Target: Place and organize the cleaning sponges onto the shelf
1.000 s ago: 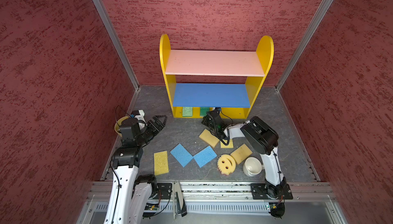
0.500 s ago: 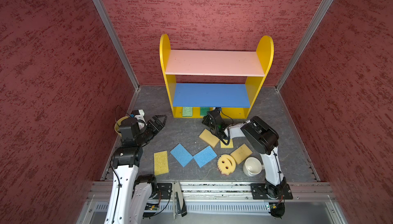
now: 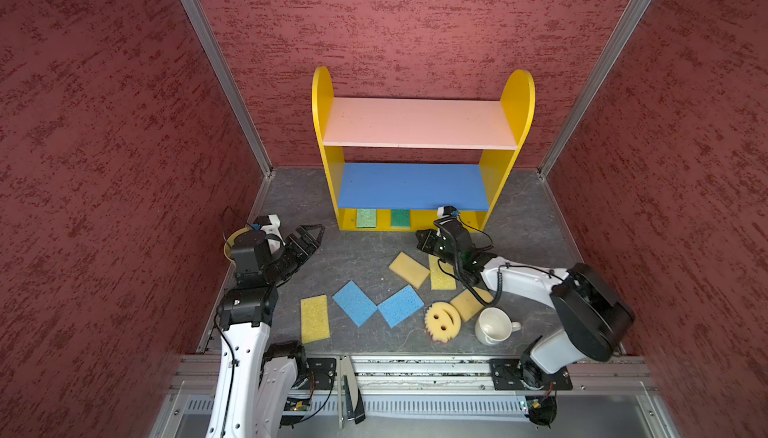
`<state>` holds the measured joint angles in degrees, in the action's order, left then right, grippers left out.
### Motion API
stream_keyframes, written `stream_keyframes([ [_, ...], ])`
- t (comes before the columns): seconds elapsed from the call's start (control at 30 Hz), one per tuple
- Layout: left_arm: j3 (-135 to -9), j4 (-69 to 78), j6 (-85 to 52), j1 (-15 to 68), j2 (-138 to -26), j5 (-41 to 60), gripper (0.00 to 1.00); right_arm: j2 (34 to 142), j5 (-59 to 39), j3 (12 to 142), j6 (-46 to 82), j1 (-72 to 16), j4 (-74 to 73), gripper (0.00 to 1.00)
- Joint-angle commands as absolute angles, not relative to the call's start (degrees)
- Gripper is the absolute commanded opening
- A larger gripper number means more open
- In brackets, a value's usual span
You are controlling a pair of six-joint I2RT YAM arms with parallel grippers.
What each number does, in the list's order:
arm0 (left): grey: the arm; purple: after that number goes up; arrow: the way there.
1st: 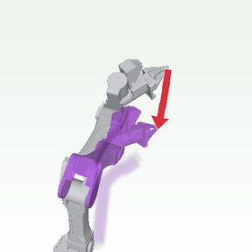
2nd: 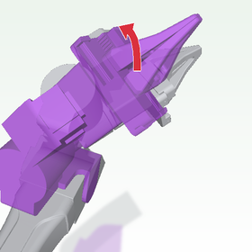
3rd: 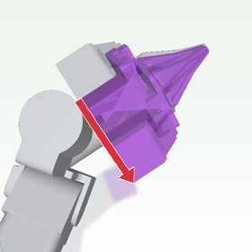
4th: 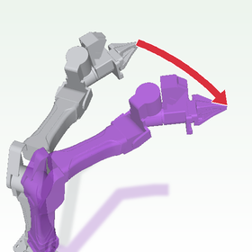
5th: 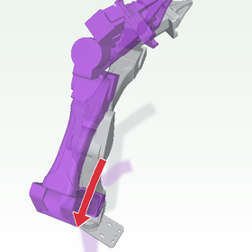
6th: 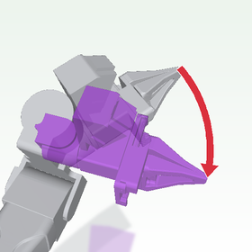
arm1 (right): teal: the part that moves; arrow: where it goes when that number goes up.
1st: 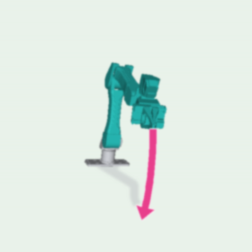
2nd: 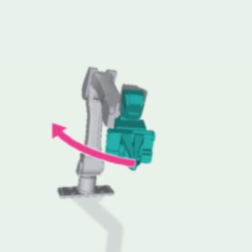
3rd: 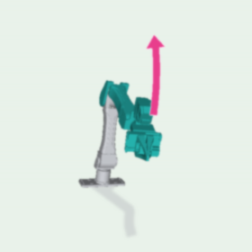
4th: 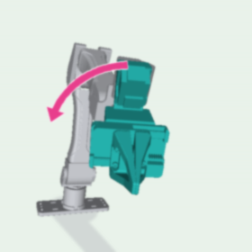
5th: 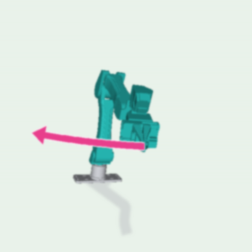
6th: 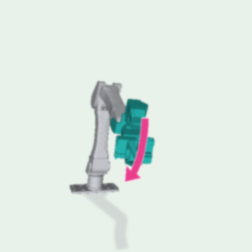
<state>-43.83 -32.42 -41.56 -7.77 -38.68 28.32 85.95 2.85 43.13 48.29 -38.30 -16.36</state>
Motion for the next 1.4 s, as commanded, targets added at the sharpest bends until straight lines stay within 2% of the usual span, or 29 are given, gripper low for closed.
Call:
stream_keyframes([
  [0.0, -42.5, -30.8, -42.5, -8.4, -38.9, 29.9, 0.9, 81.0, 8.6, 40.7, 45.0, -38.0, 0.2, 0.06],
  [0.2, -40.3, -28.4, -43.3, -8.5, -38.5, 32.7, 0.9, 75.1, 10.4, 38.0, 45.0, -38.0, 10.3, 0.24],
  [0.33, -39.4, -27.7, -43.1, -8.4, -38.5, 34.7, 0.88, 73.4, 10.7, 38.6, 43.3, -37.8, 16.9, 0.44],
  [0.43, -39.8, -29.9, -42.0, -8.4, -38.6, 34.4, 0.85, 74.4, 8.9, 40.5, 40.7, -37.8, 21.4, 0.52],
  [0.7, -40.1, -36.2, -40.7, -7.7, -41.3, 32.0, 0.85, 73.0, 1.7, 42.7, 35.0, -37.8, 20.4, 0.52],
  [0.93, -39.6, -36.6, -40.7, -2.0, -47.5, 27.2, 0.84, 75.0, -8.0, 44.8, 32.0, -40.9, 17.2, 0.52],
  [1.2, -40.1, -32.8, -43.6, 6.6, -52.9, 22.4, 0.83, 85.2, -9.2, 47.4, 28.5, -50.6, 16.2, 0.53],
  [1.37, -41.4, -32.5, -43.8, 8.9, -55.0, 21.2, 0.83, 90.5, -7.1, 47.9, 27.7, -52.8, 14.5, 0.53],
])
